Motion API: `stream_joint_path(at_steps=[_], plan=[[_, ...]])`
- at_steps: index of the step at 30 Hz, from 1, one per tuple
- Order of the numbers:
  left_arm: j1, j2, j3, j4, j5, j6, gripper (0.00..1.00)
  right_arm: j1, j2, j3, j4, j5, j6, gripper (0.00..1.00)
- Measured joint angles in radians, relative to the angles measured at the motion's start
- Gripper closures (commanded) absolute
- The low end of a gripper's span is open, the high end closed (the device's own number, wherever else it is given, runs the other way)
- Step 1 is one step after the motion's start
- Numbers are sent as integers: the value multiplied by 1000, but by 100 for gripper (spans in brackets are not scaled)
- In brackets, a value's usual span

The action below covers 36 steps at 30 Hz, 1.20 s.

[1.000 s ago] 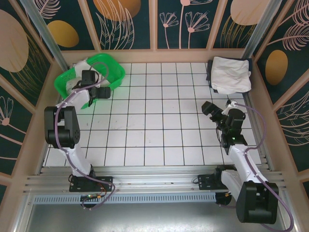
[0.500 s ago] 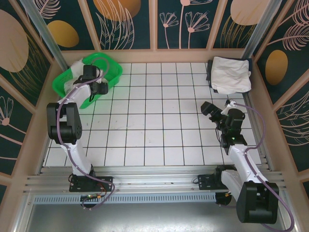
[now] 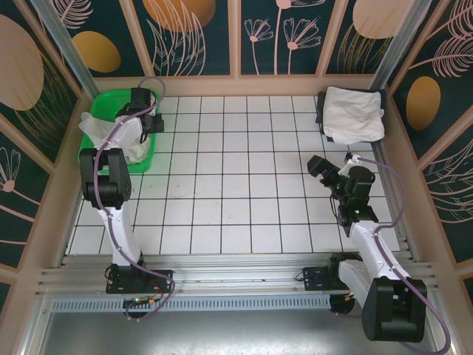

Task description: Fold and stack the t-shirts

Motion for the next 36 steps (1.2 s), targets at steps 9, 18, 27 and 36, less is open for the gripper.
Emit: stream_joint_path(at_steps=[9,18,27,36], plan=[[0,71,106,-28,-38,69,91,-11,0,0,-1,3,-16,1],[-2,68,91,-39,-104,97,35,-13,-76,0,-78,10,-15,1],[16,-81,-2,-33,-179,-85,20,8,-180,38,-193,60,-14,1],[190,-138,-114,-18,-243,-282,18,52,-141,41,-226,60,-19,1]])
